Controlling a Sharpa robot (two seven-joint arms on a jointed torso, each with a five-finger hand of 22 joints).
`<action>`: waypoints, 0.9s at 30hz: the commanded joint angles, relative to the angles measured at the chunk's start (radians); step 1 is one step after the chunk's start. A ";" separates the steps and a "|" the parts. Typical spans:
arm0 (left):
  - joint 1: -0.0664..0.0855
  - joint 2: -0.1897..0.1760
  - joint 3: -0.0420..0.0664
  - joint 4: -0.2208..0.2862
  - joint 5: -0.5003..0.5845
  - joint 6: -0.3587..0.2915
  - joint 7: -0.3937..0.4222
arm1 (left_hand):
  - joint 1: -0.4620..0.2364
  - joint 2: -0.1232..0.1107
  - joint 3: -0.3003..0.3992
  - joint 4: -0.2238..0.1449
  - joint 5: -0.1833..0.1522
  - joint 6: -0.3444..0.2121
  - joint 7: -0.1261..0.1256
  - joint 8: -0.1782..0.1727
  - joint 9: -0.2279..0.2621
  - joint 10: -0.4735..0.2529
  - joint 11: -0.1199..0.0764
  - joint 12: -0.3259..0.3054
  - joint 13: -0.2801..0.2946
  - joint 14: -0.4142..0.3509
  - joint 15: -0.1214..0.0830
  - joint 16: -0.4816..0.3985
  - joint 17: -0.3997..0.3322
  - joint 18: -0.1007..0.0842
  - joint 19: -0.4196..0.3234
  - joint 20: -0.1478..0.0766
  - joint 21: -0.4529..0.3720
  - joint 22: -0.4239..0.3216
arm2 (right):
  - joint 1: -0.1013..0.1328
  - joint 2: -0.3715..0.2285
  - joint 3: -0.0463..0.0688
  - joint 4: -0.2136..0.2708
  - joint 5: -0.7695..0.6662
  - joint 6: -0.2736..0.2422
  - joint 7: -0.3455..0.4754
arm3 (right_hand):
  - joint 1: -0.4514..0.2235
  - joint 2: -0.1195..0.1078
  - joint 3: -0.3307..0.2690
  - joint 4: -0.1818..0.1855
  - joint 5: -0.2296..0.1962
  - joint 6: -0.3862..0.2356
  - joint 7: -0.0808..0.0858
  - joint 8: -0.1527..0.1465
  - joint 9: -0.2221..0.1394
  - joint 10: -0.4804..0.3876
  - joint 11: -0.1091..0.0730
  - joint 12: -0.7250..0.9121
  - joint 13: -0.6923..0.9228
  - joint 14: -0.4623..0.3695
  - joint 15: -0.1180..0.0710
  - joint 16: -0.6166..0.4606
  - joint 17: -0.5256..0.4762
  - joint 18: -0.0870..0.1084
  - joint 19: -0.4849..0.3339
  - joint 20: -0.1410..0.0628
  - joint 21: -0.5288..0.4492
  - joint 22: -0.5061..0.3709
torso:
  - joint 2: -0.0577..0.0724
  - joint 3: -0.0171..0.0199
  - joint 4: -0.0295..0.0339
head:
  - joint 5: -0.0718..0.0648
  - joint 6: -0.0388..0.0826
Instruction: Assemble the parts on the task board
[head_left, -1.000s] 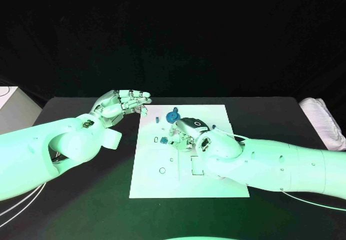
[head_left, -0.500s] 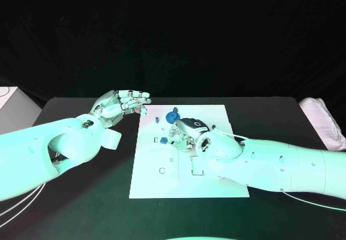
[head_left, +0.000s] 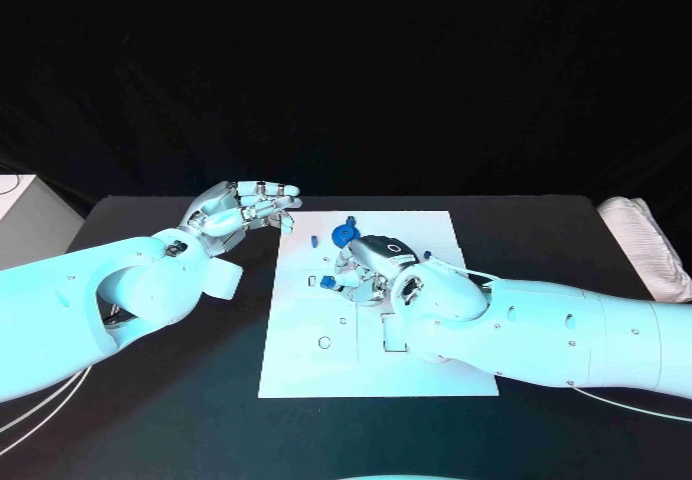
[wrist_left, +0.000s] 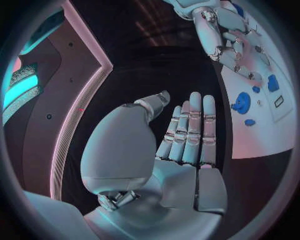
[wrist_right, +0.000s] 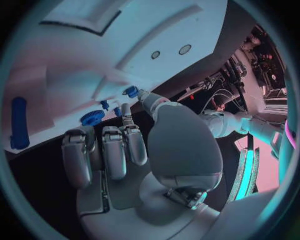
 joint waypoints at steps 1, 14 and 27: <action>0.000 0.003 0.000 0.000 -0.003 0.017 0.006 | -0.010 0.003 -0.002 0.001 0.002 -0.005 0.001 -0.006 0.001 -0.008 -0.002 0.001 0.002 -0.007 0.003 0.005 0.001 0.013 -0.010 0.000 0.005 0.000 | 0.006 0.011 0.001 0.002 0.005 0.040 -0.009 | -0.002 -0.009 -0.014 0.003 0.011 -0.006 0.002 -0.003 -0.001 0.029 0.006 -0.004 0.182 0.101 0.006 -0.005 0.231 -0.007 0.105 0.007 0.004 0.263 | -0.001 -0.0020 -0.0011 | 0.000 0.002; 0.000 0.003 0.000 0.001 -0.003 0.015 0.004 | -0.010 0.003 -0.002 0.001 0.002 -0.005 0.001 -0.006 0.001 -0.008 -0.002 0.001 0.002 -0.007 0.003 0.005 0.001 0.013 -0.010 0.000 0.005 0.000 | 0.016 0.074 0.002 -0.054 -0.004 0.122 -0.042 | -0.001 -0.014 -0.028 0.004 0.013 -0.009 0.002 -0.003 -0.002 0.026 0.006 -0.007 0.179 0.100 0.007 -0.005 0.230 -0.006 0.104 0.008 0.004 0.263 | 0.002 -0.0019 0.0030 | -0.002 0.005; 0.001 0.003 0.000 0.002 -0.003 0.016 0.002 | -0.010 0.003 -0.002 0.001 0.002 -0.005 0.001 -0.006 0.001 -0.008 -0.002 0.001 0.002 -0.007 0.003 0.005 0.001 0.013 -0.010 0.000 0.005 0.000 | 0.017 0.116 0.002 -0.101 -0.096 0.116 -0.082 | -0.002 -0.014 -0.037 0.006 0.012 -0.012 0.002 -0.004 -0.002 0.024 0.007 -0.011 0.177 0.100 0.007 -0.006 0.228 -0.006 0.103 0.008 0.002 0.261 | 0.004 0.0021 0.0032 | -0.001 0.003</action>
